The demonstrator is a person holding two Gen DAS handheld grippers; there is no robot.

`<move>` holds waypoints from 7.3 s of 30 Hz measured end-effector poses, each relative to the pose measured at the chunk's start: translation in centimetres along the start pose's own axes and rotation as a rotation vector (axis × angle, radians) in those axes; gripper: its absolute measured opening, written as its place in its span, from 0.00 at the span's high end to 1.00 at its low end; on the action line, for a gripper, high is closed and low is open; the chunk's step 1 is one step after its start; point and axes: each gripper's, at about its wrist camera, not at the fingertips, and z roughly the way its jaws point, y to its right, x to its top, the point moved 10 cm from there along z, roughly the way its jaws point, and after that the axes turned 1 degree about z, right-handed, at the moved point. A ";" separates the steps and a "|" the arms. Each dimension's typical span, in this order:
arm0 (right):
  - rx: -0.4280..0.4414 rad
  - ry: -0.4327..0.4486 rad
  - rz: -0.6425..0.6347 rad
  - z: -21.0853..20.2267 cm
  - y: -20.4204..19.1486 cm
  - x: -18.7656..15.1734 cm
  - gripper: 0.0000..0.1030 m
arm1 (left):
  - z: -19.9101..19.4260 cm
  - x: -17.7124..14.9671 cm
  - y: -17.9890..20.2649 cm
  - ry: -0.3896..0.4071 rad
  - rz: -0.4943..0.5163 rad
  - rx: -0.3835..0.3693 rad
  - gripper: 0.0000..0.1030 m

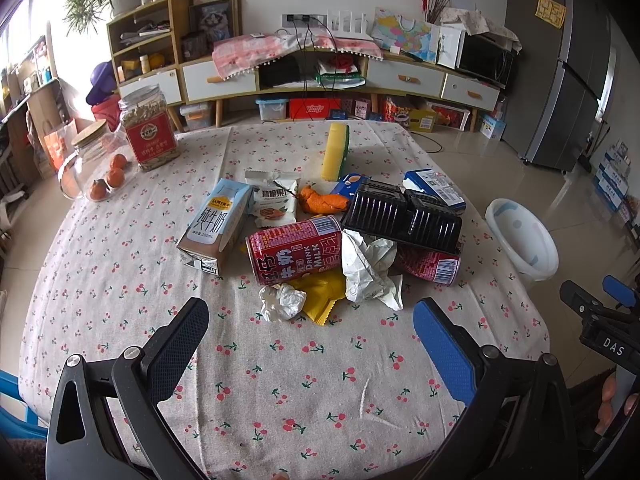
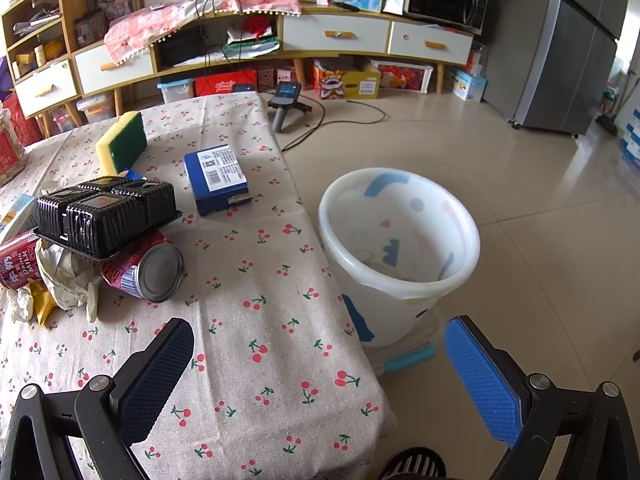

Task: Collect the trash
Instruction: 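Grasp the milk carton with the left tool while the right tool grasps the blue box, then carry both items over the white bucket and open both tools to drop them, then grasp the red can with the left tool while the right tool grasps the black tray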

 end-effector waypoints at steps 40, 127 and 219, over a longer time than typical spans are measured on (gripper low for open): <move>0.276 -0.408 -0.019 16.7 -7.6 10.6 0.06 | 17.9 5.4 -11.3 -0.476 -0.063 -0.025 0.38; 0.198 -0.390 0.446 10.8 21.1 2.4 0.38 | 17.0 8.8 32.5 -0.277 0.318 -0.420 0.43; 0.289 -0.423 0.092 9.9 -3.7 5.5 0.07 | 13.2 2.5 -2.4 -0.451 0.054 -0.309 0.41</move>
